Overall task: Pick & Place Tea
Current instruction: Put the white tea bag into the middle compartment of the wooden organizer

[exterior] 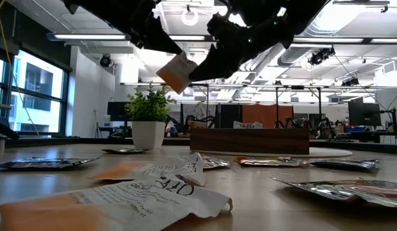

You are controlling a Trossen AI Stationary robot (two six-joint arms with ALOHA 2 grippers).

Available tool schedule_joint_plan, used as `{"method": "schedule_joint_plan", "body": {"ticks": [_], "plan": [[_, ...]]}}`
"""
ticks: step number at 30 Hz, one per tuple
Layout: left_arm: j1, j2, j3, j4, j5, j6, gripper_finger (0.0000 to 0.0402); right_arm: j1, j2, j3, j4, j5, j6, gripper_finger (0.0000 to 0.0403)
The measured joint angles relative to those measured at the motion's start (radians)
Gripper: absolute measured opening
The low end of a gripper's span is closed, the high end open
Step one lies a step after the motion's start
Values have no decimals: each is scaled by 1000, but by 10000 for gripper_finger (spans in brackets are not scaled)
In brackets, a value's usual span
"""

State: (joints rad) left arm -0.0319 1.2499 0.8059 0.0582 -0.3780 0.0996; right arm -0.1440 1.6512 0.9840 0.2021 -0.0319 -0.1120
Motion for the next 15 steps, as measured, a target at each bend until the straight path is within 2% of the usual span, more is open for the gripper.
{"method": "schedule_joint_plan", "body": {"ticks": [4,12,15], "plan": [[0,0,0,-11,-31,2,7,0,0,0,2,0,0,102],[0,0,0,-36,-10,1,7,1,-2,0,4,1,0,16],[0,0,0,-72,-10,0,7,1,-2,0,4,1,9,7]]}}
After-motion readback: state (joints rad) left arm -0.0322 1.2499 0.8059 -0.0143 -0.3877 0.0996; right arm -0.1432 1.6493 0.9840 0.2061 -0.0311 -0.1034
